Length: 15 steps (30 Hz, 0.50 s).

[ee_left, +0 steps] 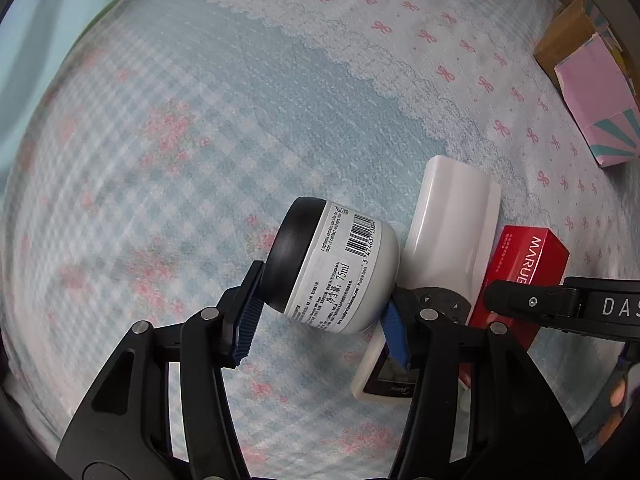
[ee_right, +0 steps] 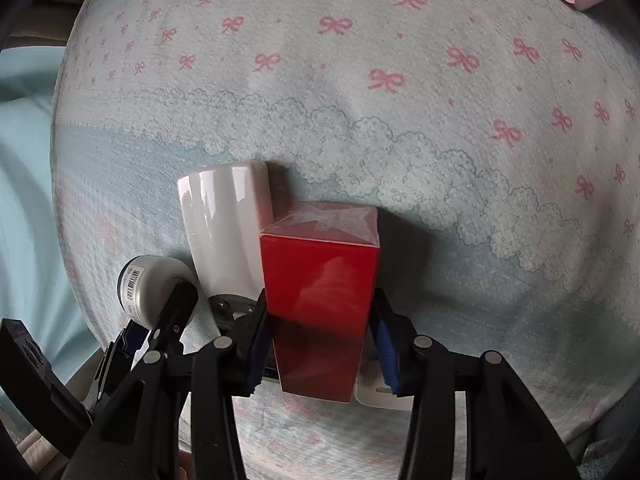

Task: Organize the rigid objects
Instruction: 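Grasp the black-lidded jar with left tool while right tool grasps the red box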

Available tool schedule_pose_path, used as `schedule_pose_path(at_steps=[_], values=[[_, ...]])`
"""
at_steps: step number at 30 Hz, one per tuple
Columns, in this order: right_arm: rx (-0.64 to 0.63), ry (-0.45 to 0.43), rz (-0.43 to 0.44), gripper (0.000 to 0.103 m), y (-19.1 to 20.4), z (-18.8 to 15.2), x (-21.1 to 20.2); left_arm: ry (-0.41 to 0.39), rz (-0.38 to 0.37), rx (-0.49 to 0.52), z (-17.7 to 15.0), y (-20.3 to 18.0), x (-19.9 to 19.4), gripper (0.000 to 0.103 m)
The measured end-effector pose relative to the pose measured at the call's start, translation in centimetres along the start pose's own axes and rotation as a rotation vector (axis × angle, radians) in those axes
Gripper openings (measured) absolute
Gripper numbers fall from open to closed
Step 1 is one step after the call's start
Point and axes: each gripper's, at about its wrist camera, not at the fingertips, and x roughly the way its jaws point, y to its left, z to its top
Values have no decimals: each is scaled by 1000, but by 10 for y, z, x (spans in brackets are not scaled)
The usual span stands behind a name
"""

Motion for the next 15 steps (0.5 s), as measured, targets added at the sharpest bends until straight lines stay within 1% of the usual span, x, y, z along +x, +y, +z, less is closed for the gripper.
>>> schedule_pose_path(at_steps=[5, 11, 15], values=[[-12, 2, 31, 41, -14, 1, -10, -13, -11, -43, -2, 3, -13, 49], [-44, -1, 68, 40, -26, 0, -32, -34, -27, -111, -10, 2, -45, 49], [-84, -22, 80, 40, -33, -1, -52, -66, -22, -139, -15, 2, -67, 49]])
